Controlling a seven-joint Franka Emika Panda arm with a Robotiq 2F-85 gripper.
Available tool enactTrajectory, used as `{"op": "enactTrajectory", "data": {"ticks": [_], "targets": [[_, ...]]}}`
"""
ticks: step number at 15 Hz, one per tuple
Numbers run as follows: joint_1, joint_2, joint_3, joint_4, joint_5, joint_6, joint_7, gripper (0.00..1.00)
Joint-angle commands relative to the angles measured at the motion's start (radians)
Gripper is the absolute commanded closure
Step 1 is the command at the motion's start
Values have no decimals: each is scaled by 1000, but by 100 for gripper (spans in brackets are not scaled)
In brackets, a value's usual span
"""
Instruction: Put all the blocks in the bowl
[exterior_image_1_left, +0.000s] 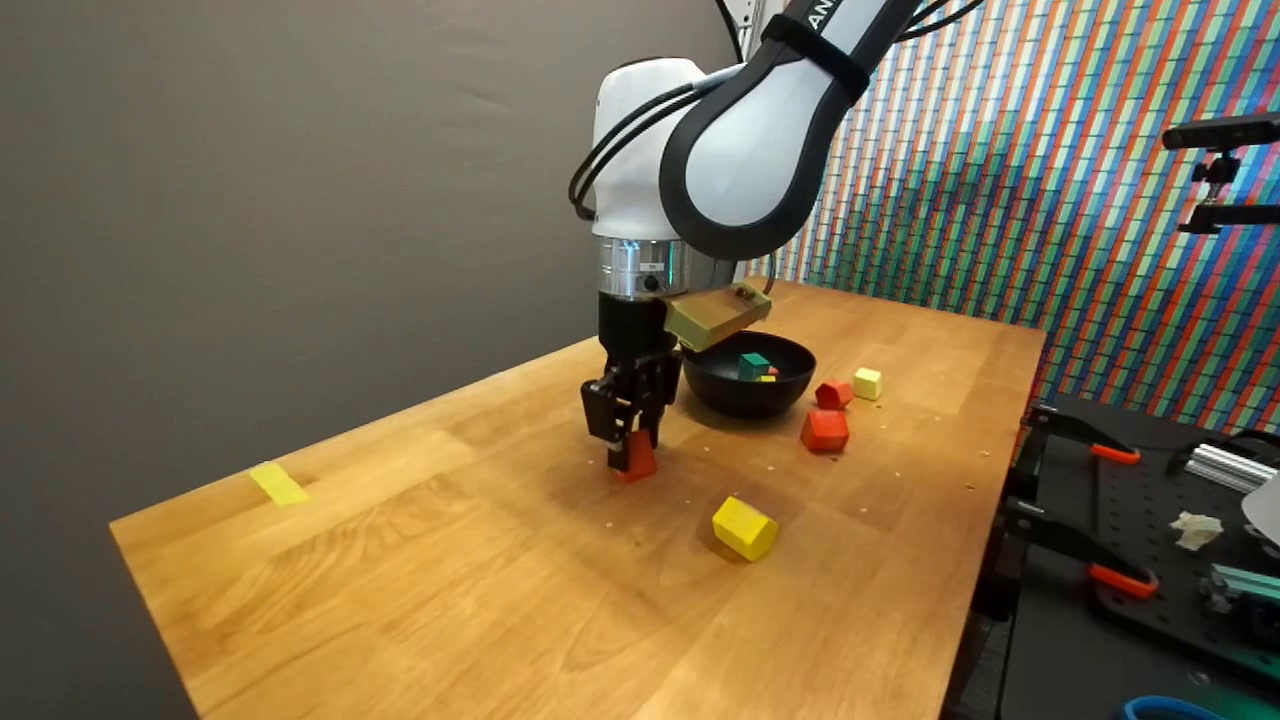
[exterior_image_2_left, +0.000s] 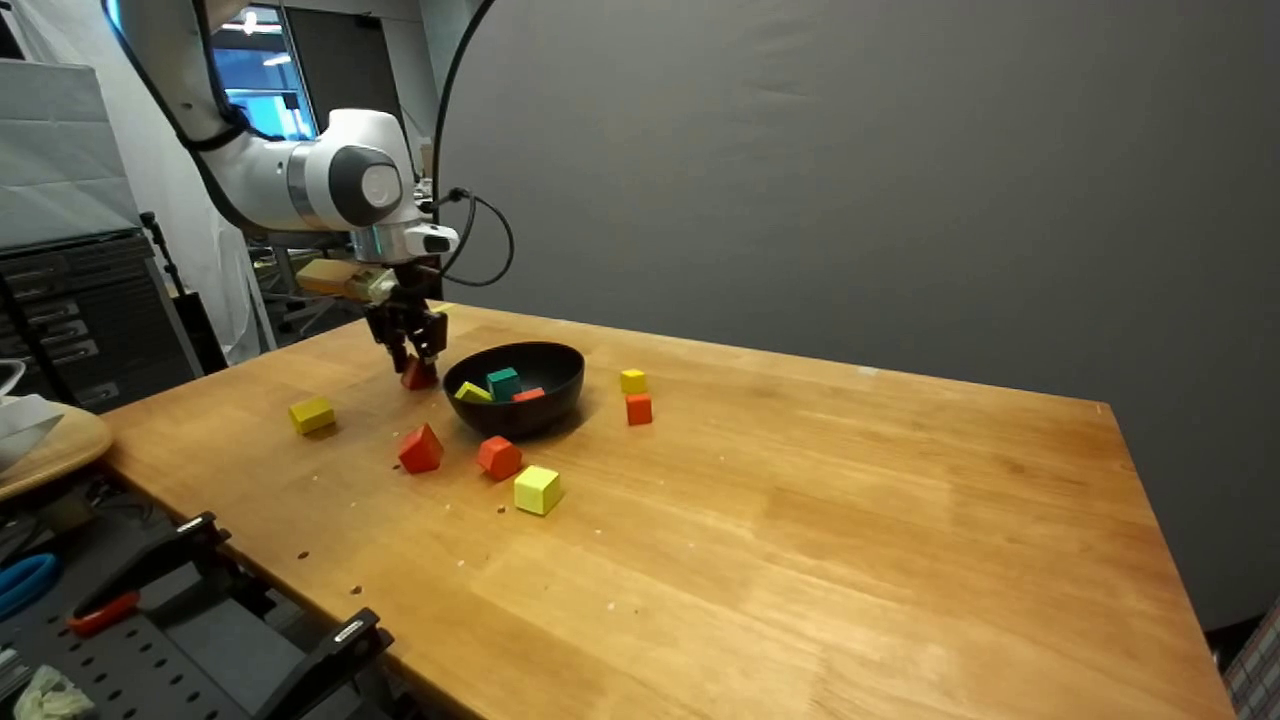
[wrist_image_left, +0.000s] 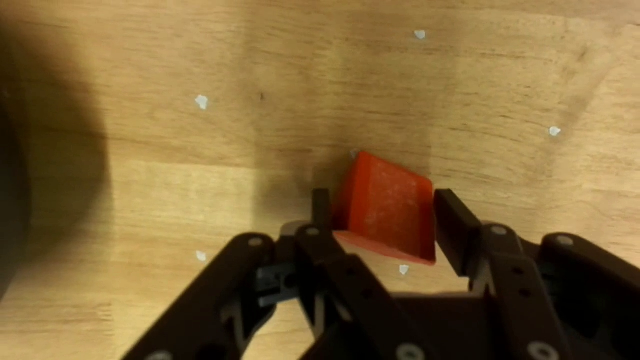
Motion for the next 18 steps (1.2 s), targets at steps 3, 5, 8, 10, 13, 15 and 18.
{"op": "enactTrajectory", "data": {"ticks": [3,5,8,10,13,15,18], "targets": [[-143,-160,118,-85,176,-130,-135,72],[-180,-244,127,-135,241,-192,-161,72],[-212,-389,84,-221,278,-207,-139,72],[-247,-480,54,-283,295,-191,-154,72],[-295,-550,-1,-321,294,-200,-192,72],[-315,-568,-40,-331,228,-212,-199,72],[-330,-566,-62,-331,220,-225,-239,72]]}}
